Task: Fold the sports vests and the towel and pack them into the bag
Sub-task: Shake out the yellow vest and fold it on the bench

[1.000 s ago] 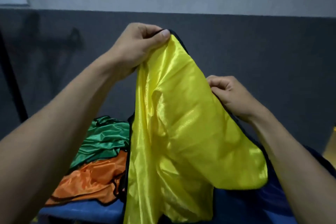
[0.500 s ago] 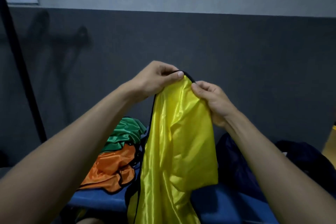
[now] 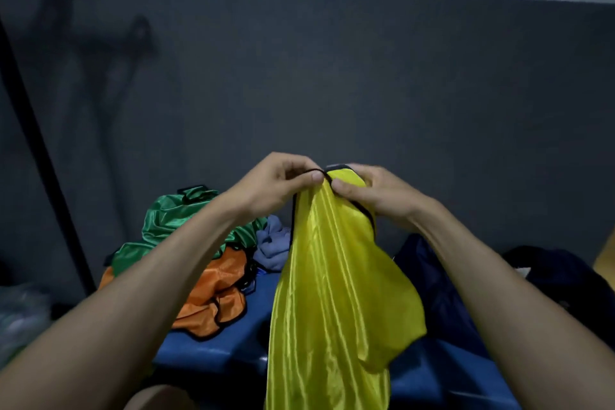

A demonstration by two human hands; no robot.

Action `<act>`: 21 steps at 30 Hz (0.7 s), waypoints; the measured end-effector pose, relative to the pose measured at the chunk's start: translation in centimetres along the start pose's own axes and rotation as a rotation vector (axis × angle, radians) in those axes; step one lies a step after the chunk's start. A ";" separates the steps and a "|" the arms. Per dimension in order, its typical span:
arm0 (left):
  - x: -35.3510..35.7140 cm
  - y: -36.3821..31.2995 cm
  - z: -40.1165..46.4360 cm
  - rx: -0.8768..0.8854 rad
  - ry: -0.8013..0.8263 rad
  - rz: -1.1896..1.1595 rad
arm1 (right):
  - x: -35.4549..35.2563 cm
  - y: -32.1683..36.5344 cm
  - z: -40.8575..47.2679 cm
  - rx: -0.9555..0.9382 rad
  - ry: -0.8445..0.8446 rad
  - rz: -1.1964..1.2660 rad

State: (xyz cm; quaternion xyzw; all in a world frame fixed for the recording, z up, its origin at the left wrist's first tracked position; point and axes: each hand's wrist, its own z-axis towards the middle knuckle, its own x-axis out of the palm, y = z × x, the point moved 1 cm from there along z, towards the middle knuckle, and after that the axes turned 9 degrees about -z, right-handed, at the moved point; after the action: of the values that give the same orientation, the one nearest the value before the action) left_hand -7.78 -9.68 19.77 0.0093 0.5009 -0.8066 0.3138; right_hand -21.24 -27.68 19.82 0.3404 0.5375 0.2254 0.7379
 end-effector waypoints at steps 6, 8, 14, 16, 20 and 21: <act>0.3 2.6 -0.6 -0.068 0.091 -0.049 | -1.5 0.4 1.7 -0.069 -0.378 0.451; 1.0 4.7 -1.7 -0.080 0.206 0.032 | -2.7 0.8 2.1 -0.073 -0.412 0.672; 3.8 9.9 -4.5 -0.075 0.324 0.303 | -3.4 1.2 1.9 -0.024 -0.443 0.647; 4.4 10.4 -4.7 -0.066 0.246 0.310 | -3.4 0.9 2.1 -0.009 -0.443 0.648; 3.8 9.7 -3.8 -0.108 0.040 0.185 | -4.0 -0.4 2.2 0.022 -0.531 0.672; 3.0 9.1 -3.4 -0.136 -0.016 0.052 | -4.2 -1.2 2.2 0.050 -0.604 0.645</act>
State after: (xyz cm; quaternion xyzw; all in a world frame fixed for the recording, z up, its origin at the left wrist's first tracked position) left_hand -6.51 -11.18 9.76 -0.0056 0.5517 -0.7622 0.3386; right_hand -20.54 -32.05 22.04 0.5591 0.1693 0.3216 0.7452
